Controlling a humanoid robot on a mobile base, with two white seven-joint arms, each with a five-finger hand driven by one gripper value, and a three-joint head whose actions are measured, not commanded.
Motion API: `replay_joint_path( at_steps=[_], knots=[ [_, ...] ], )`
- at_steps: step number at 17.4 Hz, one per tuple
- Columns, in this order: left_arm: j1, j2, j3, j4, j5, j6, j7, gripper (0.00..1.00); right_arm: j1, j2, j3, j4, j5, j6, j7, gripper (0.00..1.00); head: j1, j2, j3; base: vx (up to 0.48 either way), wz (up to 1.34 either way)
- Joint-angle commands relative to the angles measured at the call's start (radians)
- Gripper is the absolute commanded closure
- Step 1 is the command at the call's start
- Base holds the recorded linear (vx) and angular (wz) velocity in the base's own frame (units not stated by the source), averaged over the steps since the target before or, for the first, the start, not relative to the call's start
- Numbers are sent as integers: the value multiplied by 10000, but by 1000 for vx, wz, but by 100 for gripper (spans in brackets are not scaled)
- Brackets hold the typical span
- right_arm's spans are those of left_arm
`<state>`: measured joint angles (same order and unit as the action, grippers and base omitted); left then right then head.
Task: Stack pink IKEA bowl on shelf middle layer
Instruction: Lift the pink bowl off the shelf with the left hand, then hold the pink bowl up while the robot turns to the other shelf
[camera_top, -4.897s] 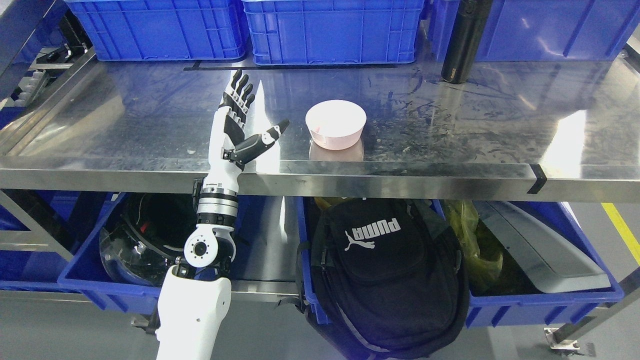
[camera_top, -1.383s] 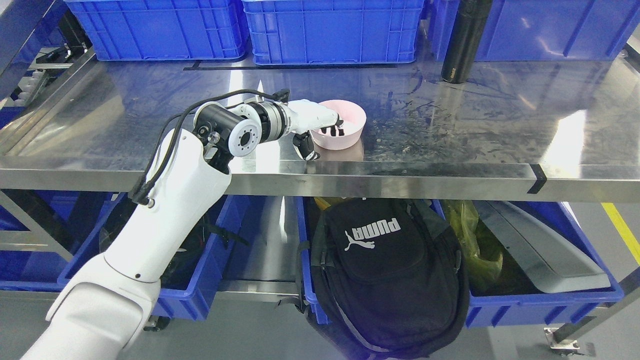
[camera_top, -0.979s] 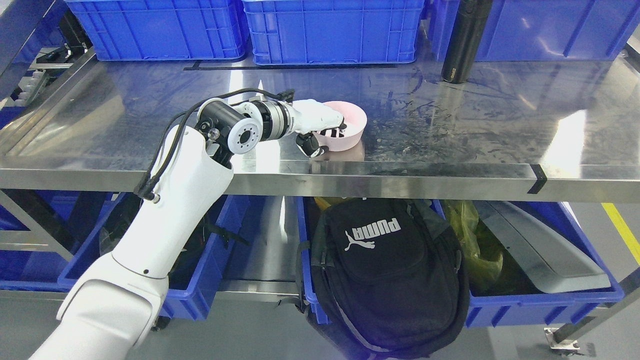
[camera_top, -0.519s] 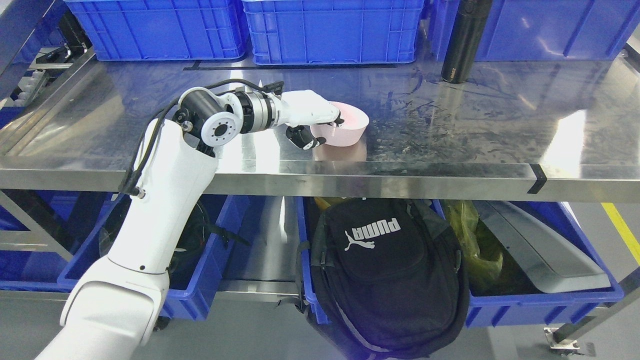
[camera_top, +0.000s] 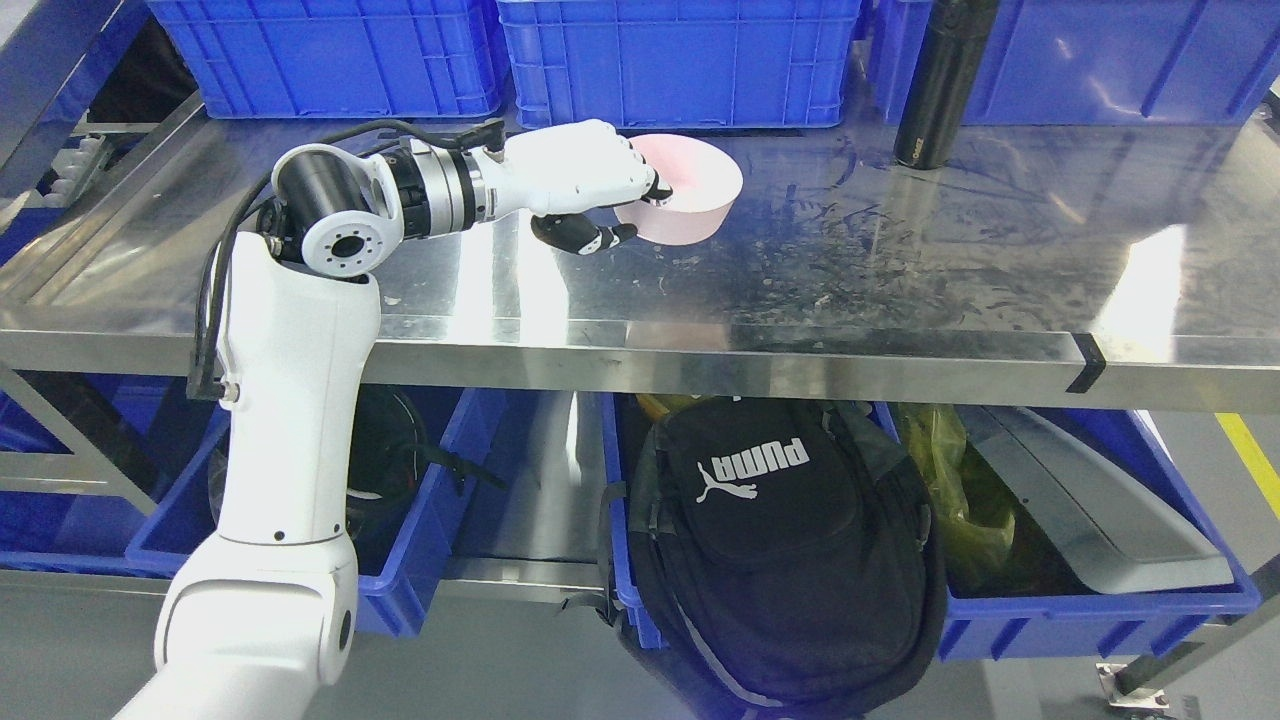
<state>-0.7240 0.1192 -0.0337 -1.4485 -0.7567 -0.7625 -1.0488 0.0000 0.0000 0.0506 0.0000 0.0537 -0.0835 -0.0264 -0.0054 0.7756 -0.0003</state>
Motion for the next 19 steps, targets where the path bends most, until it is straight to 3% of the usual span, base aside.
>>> replay_joint_path(
  at_steps=[1,9,19],
  knots=[
    [1055,-793,2498,-625,585,-229,26,98,230,-175,0,-175,0,7,3,0,0,0,0,9,120],
    [1242,-901,2269,-625,1155,-229,-35,98,230,-175,0,-175,0,7,3,0,0,0,0,29,379],
    [1364,-931,1932,-686,1109,-229,102,98,230,-175,0,-175,0,7,3,0,0,4,0,23,1076]
  ],
)
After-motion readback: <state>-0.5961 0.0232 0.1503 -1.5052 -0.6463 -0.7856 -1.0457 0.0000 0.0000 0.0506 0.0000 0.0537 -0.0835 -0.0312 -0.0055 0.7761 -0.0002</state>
